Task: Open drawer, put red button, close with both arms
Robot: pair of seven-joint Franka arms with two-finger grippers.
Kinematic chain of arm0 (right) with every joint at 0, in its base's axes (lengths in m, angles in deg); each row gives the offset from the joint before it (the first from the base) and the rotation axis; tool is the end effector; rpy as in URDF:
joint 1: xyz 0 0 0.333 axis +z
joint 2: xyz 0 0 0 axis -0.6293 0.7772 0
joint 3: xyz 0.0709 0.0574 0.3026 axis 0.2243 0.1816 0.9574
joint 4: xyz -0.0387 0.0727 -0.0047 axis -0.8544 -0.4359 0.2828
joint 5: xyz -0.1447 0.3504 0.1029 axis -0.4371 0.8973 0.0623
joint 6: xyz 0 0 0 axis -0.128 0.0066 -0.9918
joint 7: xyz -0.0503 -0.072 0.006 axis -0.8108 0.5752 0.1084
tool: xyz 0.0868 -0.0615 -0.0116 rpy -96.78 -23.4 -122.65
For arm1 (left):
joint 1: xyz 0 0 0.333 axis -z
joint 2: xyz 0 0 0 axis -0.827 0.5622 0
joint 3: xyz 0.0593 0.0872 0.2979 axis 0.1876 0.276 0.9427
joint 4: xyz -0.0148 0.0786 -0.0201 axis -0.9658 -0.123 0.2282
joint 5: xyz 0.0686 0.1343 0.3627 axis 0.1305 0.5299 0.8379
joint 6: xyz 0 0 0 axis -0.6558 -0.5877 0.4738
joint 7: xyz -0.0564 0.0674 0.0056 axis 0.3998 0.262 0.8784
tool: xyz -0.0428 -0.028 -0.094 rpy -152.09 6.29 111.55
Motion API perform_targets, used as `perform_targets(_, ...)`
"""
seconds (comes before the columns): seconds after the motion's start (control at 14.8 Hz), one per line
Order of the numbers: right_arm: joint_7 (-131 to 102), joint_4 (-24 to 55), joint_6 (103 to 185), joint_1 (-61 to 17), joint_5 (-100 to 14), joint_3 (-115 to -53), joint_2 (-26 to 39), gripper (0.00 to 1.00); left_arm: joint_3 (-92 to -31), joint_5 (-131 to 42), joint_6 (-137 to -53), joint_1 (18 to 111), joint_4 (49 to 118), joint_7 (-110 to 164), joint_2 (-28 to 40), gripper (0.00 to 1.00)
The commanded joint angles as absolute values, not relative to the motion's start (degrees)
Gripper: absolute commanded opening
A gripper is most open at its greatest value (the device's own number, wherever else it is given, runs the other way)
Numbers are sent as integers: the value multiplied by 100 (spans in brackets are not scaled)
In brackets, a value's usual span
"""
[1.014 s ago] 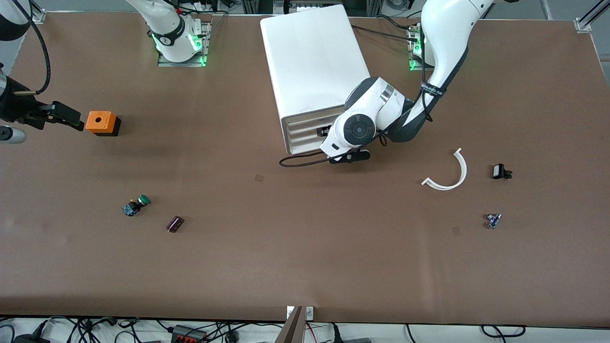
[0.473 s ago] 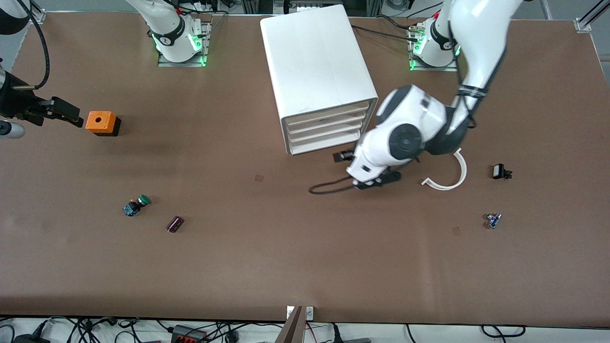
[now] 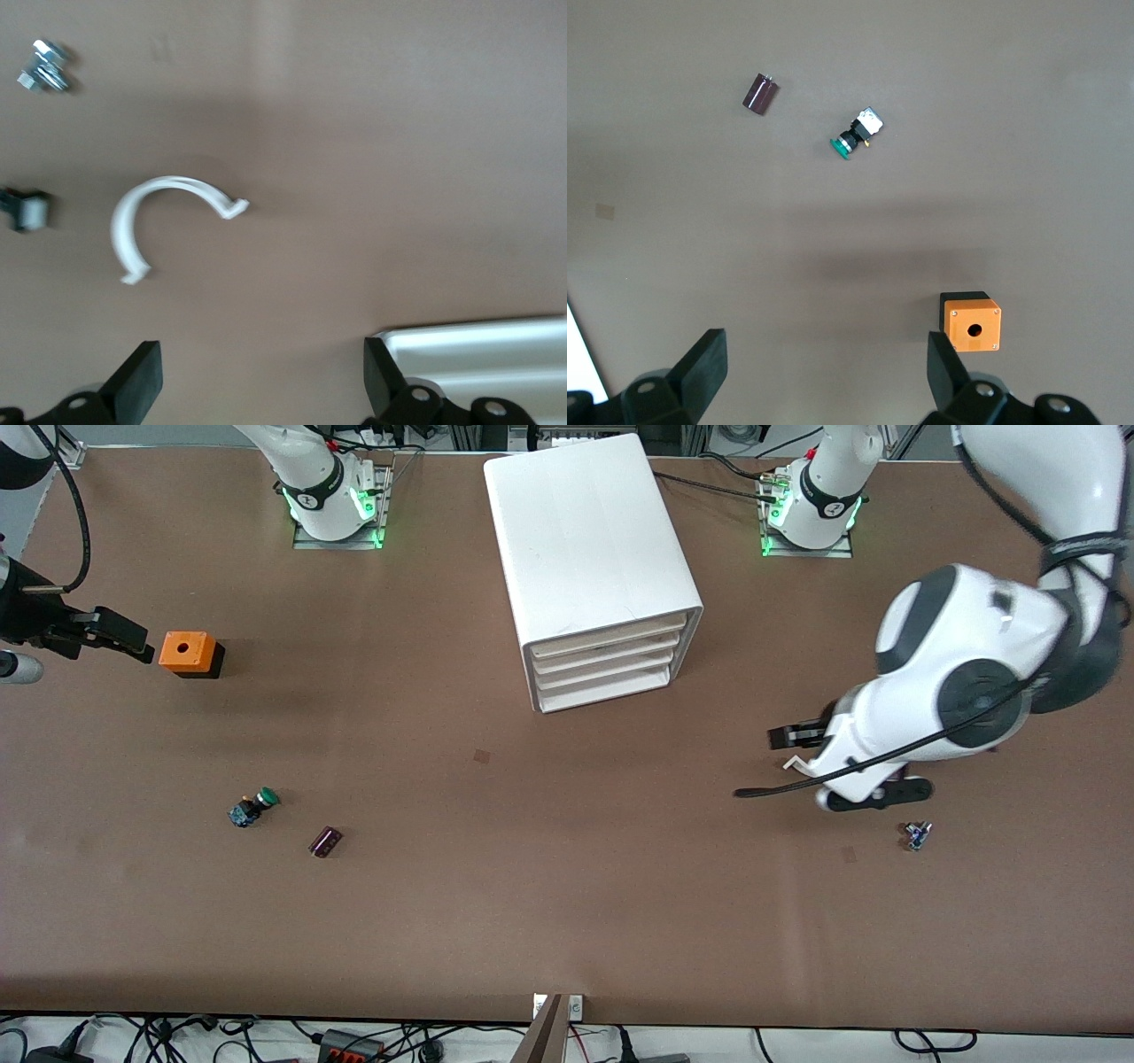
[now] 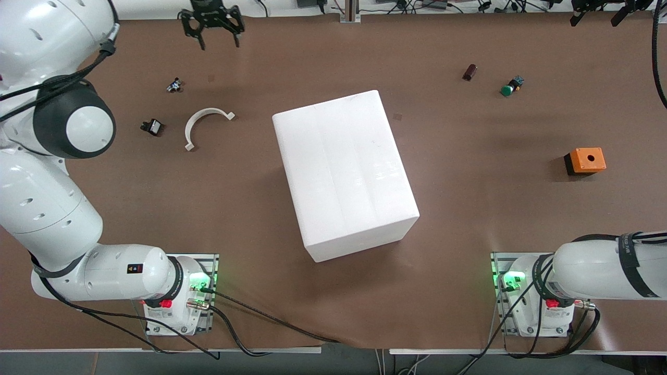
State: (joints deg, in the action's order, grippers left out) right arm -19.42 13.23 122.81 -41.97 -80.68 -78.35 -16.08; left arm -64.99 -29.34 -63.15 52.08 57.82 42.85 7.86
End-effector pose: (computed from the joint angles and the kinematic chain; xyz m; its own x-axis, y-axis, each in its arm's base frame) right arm 0.5596 -0.0285 0.5738 0.9979 -0.0445 -0.0462 -0.0440 -0.9990 0.0119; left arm 0.6470 -0.1463 0.4704 0.9640 0.0821 -0.2530 0.0765 -0.9966 -0.0319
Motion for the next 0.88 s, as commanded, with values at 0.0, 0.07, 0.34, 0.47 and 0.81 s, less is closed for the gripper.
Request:
perform_targets(0.0, -1953, 1489, 12378, -4243, -8156, -7765, -1748, 100, -6198, -2815, -6078, 5149, 5849, 3125, 109, 100)
perform_targets(0.07, -1935, 1507, 12378, -4243, -8165, -7765, -1774, 100, -5882, -2928, -6077, 5140, 5901, 2678, -93, 100)
perform_targets(0.34, -1926, 1910, 12589, -4243, -8165, -7765, -2046, 100, -5001, -3465, -6811, 5333, 7198, 1654, -1260, 100)
perform_targets(0.47, -1638, 2147, 12712, -4251, -8165, -7773, -2204, 100, -4877, -3447, -7559, 5412, 8130, 1732, -1911, 100)
perform_targets(0.81, -1820, 2122, 12633, -4243, -8156, -7765, -2214, 100, -4579, -3500, -8275, 5703, 8319, 1706, -2099, 100)
